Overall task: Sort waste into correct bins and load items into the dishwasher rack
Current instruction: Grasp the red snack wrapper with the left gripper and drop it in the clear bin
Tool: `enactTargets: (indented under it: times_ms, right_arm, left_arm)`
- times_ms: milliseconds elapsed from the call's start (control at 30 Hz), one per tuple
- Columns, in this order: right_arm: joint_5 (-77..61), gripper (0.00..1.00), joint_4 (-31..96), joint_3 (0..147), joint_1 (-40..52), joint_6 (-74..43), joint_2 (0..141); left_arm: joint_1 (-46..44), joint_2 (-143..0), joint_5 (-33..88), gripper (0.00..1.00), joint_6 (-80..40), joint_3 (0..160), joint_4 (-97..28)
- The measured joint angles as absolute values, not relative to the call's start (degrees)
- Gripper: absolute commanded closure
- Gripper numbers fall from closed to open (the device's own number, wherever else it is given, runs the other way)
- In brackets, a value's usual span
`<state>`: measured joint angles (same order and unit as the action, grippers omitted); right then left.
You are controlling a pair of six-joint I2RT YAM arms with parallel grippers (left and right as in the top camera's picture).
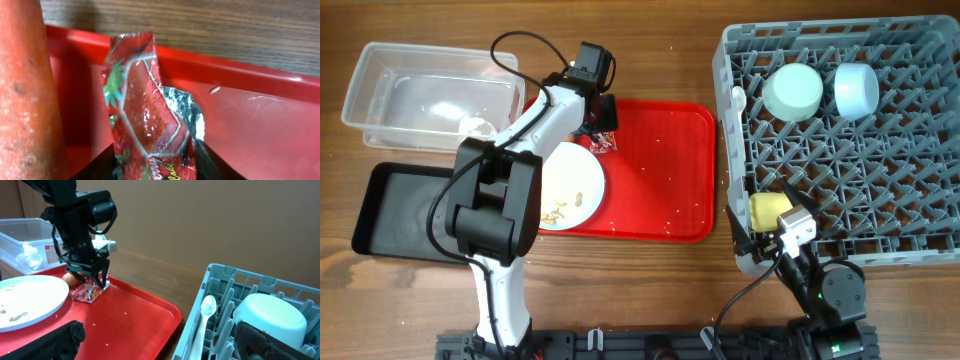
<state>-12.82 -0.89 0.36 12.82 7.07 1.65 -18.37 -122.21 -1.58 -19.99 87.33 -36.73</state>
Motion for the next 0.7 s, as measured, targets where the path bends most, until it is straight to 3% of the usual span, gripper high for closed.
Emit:
enactTargets:
  times_ms: [100,167,233,267,500,700]
  right_arm:
    - [-12.8,0.0,-0.9,0.4,12.8,7.1,1.7]
    - [-12.8,0.0,-0.9,0.4,12.8,7.0,1.7]
    - [-12.8,0.01,-0.9,0.4,12.8,7.1,1.7]
    - [-12.8,0.0,-0.9,0.4,12.8,7.0,1.7]
    - [-12.8,0.0,-0.9,0.4,12.8,7.0,1.7]
    - [-12.8,0.0,-0.9,0.4,12.8,7.0,1.7]
  left_arm:
    - [-18.4,-122.2,-1.4,0.61,-20.1,87.3,-35.1]
    - [-18.4,-122.2,-1.4,0.72,-20.2,87.3,-34.4]
    - [-18.6,-122.5,-1.4,0.92,-19.9,87.3,-34.2]
    - [-18.8,-122.8,-1.4,0.96,-20.1,87.3,-34.2]
    - [-18.7,-120.9,-0.8,0.96,-22.3,89.3,-41.8]
    - [-8.9,-104.6,-3.0,0.96,-25.0,93.8,-45.7]
